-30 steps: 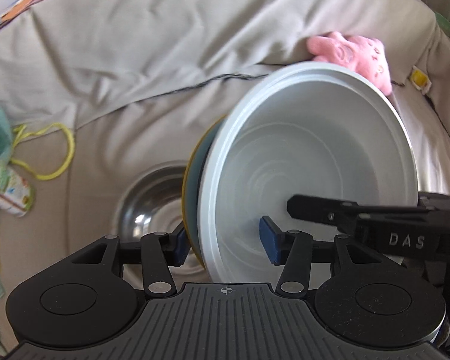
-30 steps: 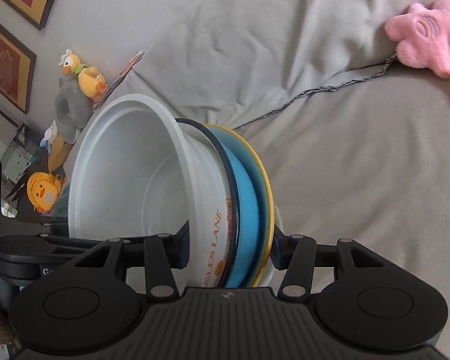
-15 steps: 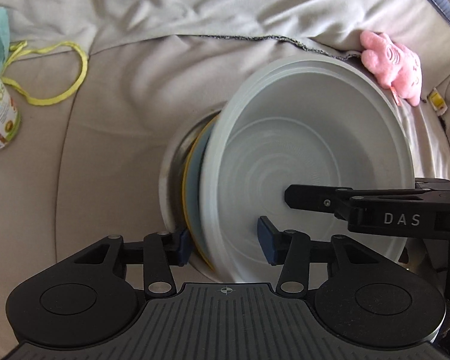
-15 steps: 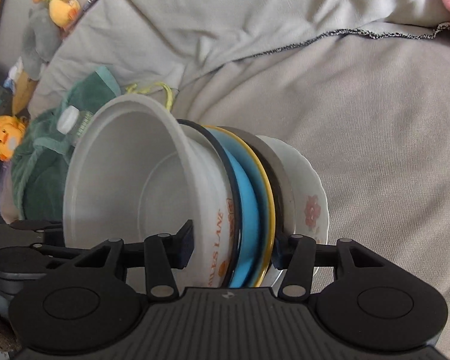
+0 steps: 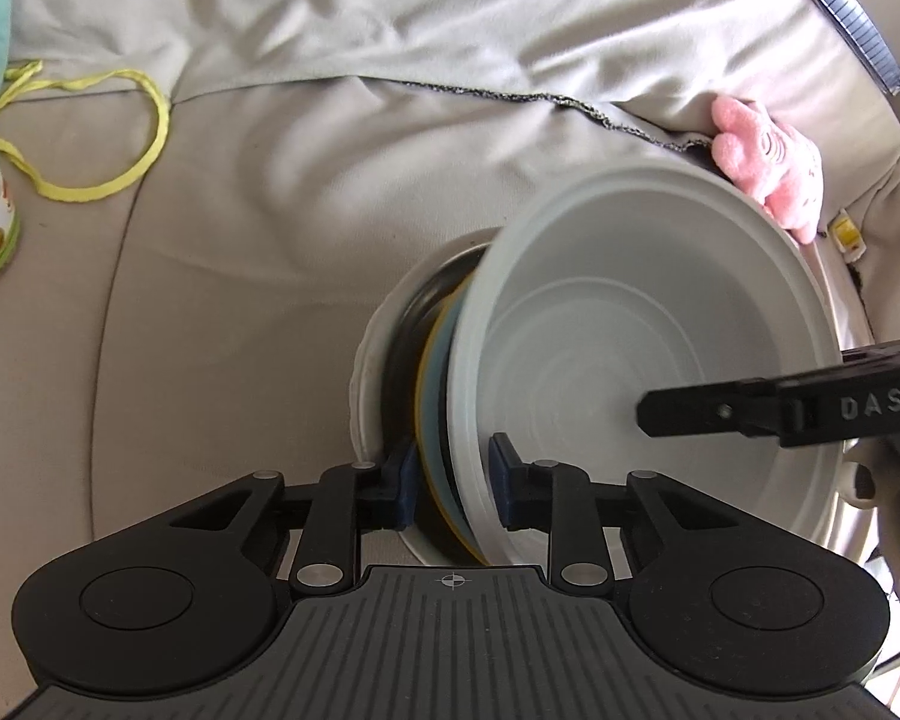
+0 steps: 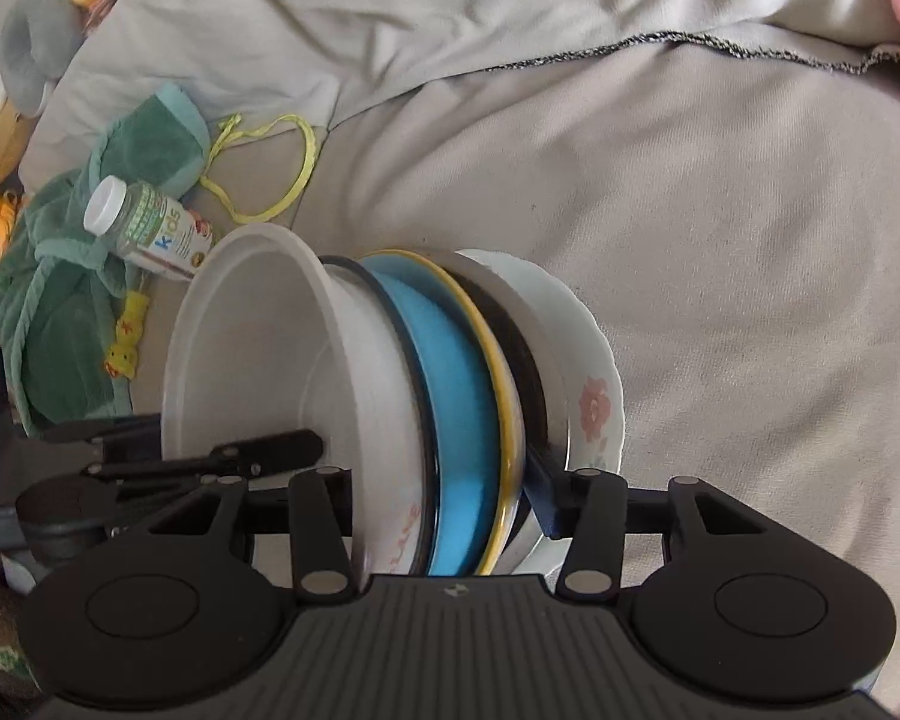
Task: Organize plates and bowls
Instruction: 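Lower the bowl stack into the steel bowl with both tools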
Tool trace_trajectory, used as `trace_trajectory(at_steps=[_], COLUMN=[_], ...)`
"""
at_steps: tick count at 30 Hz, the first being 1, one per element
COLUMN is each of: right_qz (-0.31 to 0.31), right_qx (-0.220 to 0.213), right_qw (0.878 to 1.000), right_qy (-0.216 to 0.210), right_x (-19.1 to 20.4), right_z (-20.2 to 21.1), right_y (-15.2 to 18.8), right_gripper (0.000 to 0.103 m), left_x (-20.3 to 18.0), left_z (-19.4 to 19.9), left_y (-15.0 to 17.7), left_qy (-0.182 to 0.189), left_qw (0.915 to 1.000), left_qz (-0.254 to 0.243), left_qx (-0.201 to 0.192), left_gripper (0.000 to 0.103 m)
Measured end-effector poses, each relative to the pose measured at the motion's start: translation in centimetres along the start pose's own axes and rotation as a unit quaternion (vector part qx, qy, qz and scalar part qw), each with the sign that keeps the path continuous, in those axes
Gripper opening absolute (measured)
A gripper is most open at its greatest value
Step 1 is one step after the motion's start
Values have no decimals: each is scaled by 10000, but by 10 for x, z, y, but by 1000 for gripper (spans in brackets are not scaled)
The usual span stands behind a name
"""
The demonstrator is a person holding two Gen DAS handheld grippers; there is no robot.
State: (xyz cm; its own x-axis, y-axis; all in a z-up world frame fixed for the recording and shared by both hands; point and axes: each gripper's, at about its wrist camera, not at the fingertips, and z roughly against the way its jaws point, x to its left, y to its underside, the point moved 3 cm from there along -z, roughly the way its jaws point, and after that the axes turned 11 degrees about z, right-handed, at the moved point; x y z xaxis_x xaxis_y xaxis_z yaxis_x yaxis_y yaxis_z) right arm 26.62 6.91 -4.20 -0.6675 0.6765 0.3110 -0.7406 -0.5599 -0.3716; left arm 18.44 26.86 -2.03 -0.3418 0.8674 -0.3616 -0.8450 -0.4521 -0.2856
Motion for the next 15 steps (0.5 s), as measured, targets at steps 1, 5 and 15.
trace_trajectory(at_steps=[1,5,15], right_qz=[145,661,390], right_qx=[-117,-745,-828], right_qw=[9997,9933,9941], right_qy=[145,579,588], right_x=[2,9,18], right_z=[6,37,6], right_y=[-1,-5,2], right_gripper=[47,48,24], left_x=[0,-5,-14], left_z=[0,14,18], left_y=[0,0,2], left_qy=[-28,38,-634], left_qw=[10000,9987,9949], left_qz=[-32,-218,-399], left_qx=[-48,-449,-675], left_gripper=[23,24,27])
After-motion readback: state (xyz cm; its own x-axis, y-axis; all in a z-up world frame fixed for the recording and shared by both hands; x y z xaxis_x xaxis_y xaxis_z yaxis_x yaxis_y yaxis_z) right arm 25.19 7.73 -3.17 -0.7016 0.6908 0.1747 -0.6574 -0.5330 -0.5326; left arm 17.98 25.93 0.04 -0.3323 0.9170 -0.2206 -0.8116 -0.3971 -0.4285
